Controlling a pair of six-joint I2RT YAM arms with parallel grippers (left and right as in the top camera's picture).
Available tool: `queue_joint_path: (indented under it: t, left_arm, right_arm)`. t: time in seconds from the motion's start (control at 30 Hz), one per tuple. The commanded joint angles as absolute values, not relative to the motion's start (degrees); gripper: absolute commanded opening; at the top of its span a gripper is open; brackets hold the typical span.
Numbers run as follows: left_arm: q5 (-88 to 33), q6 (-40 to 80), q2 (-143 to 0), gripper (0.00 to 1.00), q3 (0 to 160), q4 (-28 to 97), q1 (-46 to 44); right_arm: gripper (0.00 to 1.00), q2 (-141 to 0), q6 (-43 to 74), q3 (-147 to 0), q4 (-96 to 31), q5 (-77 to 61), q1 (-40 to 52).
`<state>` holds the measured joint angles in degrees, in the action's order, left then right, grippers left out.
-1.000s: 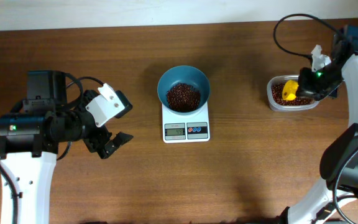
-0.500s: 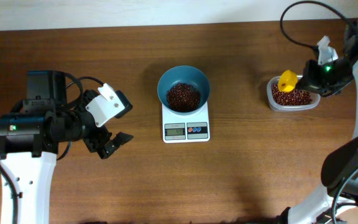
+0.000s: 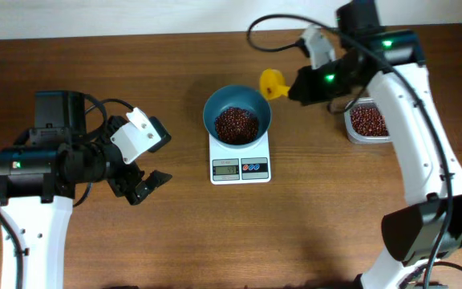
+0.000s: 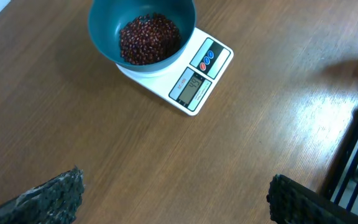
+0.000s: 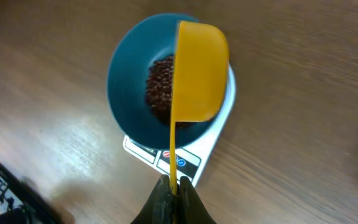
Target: Scoop item into bowl and weigh 50g on scale
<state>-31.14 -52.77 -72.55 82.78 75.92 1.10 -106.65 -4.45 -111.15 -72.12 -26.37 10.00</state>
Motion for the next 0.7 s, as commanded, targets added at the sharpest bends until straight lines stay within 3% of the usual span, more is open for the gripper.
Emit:
queue_joint_path:
  t: [0.0, 0.1, 0.67]
  left_arm:
    - [-32.1, -53.5, -72.4, 0.99, 83.2, 76.0, 1.4]
    - [-32.1, -53.5, -72.4, 0.99, 83.2, 76.0, 1.4]
    - [-32.1, -53.5, -72.4, 0.99, 83.2, 76.0, 1.4]
  right_arm:
    - [0.04, -105.6, -4.3, -112.4, -71.9, -17.2, 14.5]
    - [0.04, -105.6, -4.3, -112.4, -70.9, -8.6, 18.5]
    - [0.04, -105.6, -7.0, -112.4, -69.8, 8.6, 29.3]
